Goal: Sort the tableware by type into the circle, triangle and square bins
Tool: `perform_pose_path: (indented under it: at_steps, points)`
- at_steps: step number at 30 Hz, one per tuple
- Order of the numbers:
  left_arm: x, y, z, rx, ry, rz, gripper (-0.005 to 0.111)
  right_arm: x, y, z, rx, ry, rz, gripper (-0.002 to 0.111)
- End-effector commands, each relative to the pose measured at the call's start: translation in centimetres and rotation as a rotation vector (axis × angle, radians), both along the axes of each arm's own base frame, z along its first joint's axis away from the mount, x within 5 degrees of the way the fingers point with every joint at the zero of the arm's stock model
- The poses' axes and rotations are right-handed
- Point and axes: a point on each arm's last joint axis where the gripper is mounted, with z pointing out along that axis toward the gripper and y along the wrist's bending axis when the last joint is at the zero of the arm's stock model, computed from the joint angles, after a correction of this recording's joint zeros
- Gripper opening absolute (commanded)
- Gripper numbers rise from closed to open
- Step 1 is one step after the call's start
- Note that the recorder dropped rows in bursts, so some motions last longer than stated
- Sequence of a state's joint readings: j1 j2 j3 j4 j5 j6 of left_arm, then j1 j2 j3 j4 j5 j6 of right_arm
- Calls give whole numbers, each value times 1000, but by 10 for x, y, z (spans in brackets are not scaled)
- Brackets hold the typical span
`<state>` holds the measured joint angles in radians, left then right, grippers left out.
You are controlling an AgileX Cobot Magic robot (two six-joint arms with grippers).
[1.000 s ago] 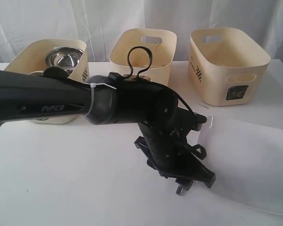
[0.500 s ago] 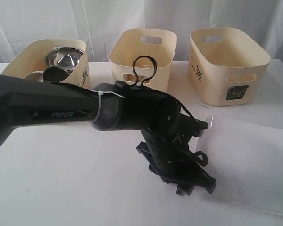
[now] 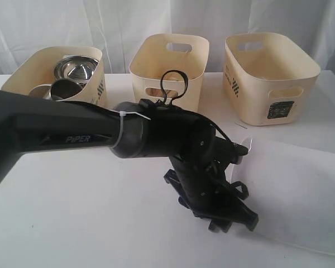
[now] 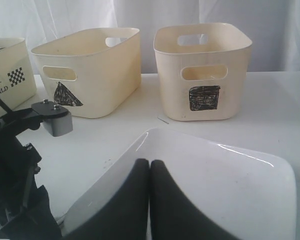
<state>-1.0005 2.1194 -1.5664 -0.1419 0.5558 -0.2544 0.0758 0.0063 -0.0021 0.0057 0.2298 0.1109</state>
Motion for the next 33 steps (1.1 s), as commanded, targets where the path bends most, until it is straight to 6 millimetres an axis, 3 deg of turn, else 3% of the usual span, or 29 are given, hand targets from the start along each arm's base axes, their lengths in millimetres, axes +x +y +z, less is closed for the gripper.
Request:
perform_pose_path:
  at_steps: [1,9,27,33]
  points:
    - [-4,0,-17,37,58,15,56,0,0,0,-1,-13,-6,0]
    - [-7,4,-18,87,84,-26,34,0,0,0,-1,-13,-6,0]
    - [-5,20,-21,252,55,-92,34,0,0,0,-1,-13,-6,0]
    - [-1,28,-22,328,38,-77,29,0,0,0,-1,-13,-6,0]
